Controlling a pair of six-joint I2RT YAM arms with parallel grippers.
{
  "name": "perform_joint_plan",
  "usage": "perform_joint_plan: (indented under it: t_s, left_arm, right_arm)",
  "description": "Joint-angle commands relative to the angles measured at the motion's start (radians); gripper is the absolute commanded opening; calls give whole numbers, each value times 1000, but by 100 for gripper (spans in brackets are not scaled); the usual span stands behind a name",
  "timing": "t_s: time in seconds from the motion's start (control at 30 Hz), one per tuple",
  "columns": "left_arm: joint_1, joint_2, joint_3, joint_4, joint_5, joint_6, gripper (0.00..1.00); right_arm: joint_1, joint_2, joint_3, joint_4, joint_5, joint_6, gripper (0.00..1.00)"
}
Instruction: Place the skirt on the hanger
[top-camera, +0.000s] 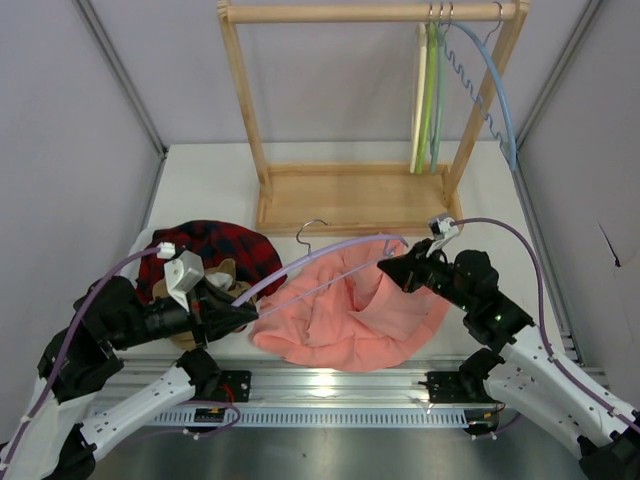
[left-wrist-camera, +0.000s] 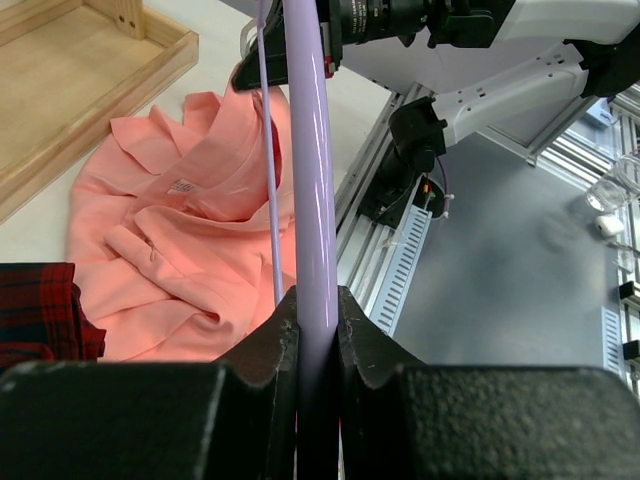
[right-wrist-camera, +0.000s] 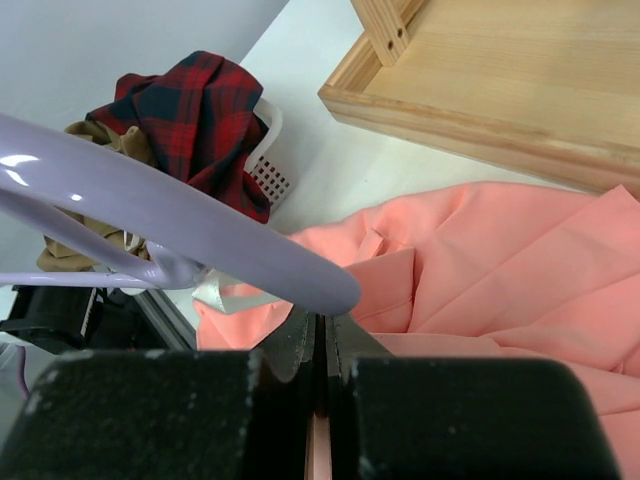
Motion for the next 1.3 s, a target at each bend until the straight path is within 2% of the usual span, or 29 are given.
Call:
perform_joint_plan:
  t_s: [0.0,0.2,0.67,1.07,1.27]
  left_arm:
    - [3,-7,17,44,-5,29,0]
    - [3,-4,40,10,-36,52,0]
    - [3,-11,41,85,-76,15,0]
    - [3,-33,0,93,16,2,0]
    - [3,-33,-3,73,9,15,0]
  right_arm:
    - [-1,-14,50,8,-14,-13,0]
    - [-1,-43,53,-2,-9,-11,0]
    - [-1,-42,38,66,-30,38,0]
    - [-1,-50,63,61,-20,19,0]
    - [-1,-50,76,49,-10,13,0]
